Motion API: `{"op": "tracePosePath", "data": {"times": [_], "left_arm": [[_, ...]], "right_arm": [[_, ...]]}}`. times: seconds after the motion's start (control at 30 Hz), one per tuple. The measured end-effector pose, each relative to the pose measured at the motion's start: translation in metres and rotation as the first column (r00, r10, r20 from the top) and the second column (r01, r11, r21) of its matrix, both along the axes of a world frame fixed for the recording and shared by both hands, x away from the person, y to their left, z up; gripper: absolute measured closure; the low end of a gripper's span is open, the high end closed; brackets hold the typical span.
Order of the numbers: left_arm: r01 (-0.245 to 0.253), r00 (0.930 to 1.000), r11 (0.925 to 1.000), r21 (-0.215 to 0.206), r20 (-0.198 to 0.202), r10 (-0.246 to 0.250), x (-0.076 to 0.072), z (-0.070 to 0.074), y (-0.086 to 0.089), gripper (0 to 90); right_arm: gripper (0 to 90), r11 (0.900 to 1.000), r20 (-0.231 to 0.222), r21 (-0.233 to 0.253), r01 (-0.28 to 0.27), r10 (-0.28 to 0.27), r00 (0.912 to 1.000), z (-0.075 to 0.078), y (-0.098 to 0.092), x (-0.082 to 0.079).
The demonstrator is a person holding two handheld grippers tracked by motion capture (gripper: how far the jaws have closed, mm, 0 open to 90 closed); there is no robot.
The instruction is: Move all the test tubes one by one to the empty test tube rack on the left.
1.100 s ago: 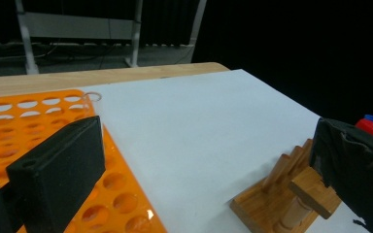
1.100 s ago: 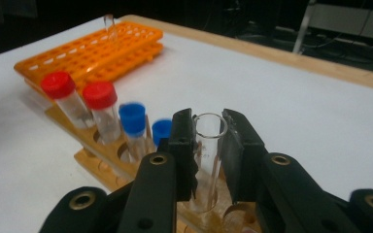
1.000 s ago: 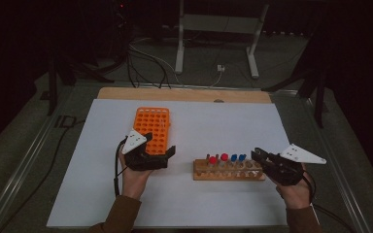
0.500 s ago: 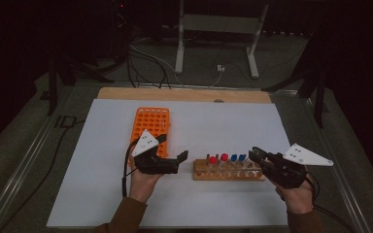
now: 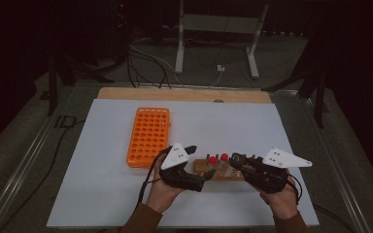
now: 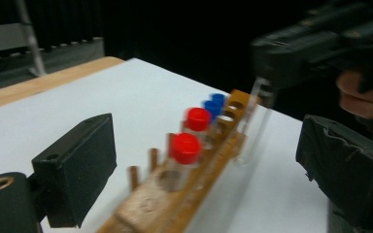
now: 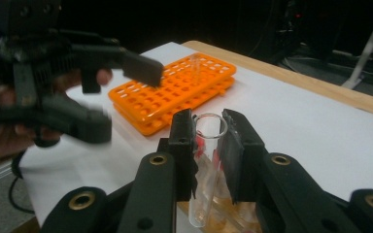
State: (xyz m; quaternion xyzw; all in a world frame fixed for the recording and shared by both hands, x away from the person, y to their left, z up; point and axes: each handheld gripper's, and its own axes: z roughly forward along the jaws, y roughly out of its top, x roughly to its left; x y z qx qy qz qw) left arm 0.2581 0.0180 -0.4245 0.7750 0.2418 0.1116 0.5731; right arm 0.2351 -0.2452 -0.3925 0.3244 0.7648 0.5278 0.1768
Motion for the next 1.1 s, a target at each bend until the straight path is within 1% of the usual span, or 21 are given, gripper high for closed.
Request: {"op": "tracePosePath", "data": {"times": [0.1,0.17,0.27,0.33,0.4,0.47,0.6,0.63,0.73,0.8,0.83,0.9,0.93,1.03,1.1], "left_arm": [[0.017,0.9997,0.9998,0.012,0.017,-0.017,-0.005,-0.003,-0.009,12.5],[0.034,0.9993,0.9992,0.022,0.017,-0.034,-0.007,-0.005,-0.014,15.3],[0.045,0.9988,0.9982,0.04,0.017,-0.046,-0.01,-0.008,-0.019,18.8],[0.055,0.9982,0.9972,0.051,0.023,-0.056,-0.011,-0.009,-0.021,28.0],[0.066,0.9973,0.9962,0.056,0.028,-0.068,-0.012,-0.011,-0.022,43.1],[0.079,0.9966,0.9955,0.052,0.017,-0.08,-0.012,-0.012,-0.021,54.7],[0.104,0.9945,0.9933,0.051,0.003,-0.104,-0.011,-0.012,-0.019,71.9],[0.108,0.9941,0.9928,0.052,0.004,-0.108,-0.011,-0.012,-0.019,74.5],[0.113,0.9936,0.9922,0.053,0.005,-0.113,-0.011,-0.012,-0.018,76.1],[0.108,0.9941,0.993,0.046,0.002,-0.109,-0.01,-0.012,-0.017,76.4],[0.105,0.9944,0.9935,0.044,-0.004,-0.105,-0.01,-0.011,-0.016,76.4],[0.1,0.995,0.9947,0.026,-0.013,-0.099,-0.009,-0.01,-0.013,76.4],[0.094,0.9955,0.9954,0.019,-0.014,-0.094,-0.009,-0.009,-0.011,76.4],[0.073,0.9973,0.9973,0.009,-0.009,-0.073,-0.007,-0.005,-0.004,76.5],[0.058,0.9983,0.9983,0.0,-0.007,-0.058,-0.006,-0.003,0.001,76.5]], "right_arm": [[76.2,1.0,-0.014,0.004,-0.018,0.018,0.9997,-0.001,0.005,0.0],[76.1,1.0,-0.019,0.003,-0.03,0.03,0.9994,-0.003,0.008,0.0],[76.1,0.999,-0.025,-0.002,-0.051,0.05,0.9984,-0.004,0.015,0.0],[76.1,0.998,-0.027,-0.007,-0.067,0.067,0.9974,-0.006,0.02,-0.001],[76.1,0.997,-0.029,-0.011,-0.081,0.081,0.9963,-0.007,0.024,-0.001],[76.1,0.996,-0.03,-0.015,-0.093,0.093,0.9952,-0.008,0.027,-0.002],[76.1,0.994,-0.03,-0.018,-0.109,0.108,0.9936,-0.008,0.031,-0.003],[76.1,0.993,-0.029,-0.019,-0.112,0.112,0.9933,-0.008,0.031,-0.003],[75.9,0.993,-0.033,-0.015,-0.116,0.116,0.9927,-0.009,0.031,-0.003],[73.8,0.993,-0.021,-0.01,-0.116,0.116,0.993,-0.009,0.03,-0.003],[70.6,0.994,-0.014,-0.002,-0.112,0.112,0.9936,-0.008,0.03,-0.003],[62.8,0.994,0.0,0.006,-0.107,0.108,0.9942,-0.007,0.027,-0.003],[58.7,0.994,0.004,0.017,-0.104,0.104,0.9945,-0.006,0.025,-0.003],[48.1,0.994,0.009,0.047,-0.096,0.096,0.9954,-0.004,0.02,-0.002],[43.3,0.995,0.011,0.055,-0.087,0.087,0.9962,-0.003,0.016,-0.001]]}}
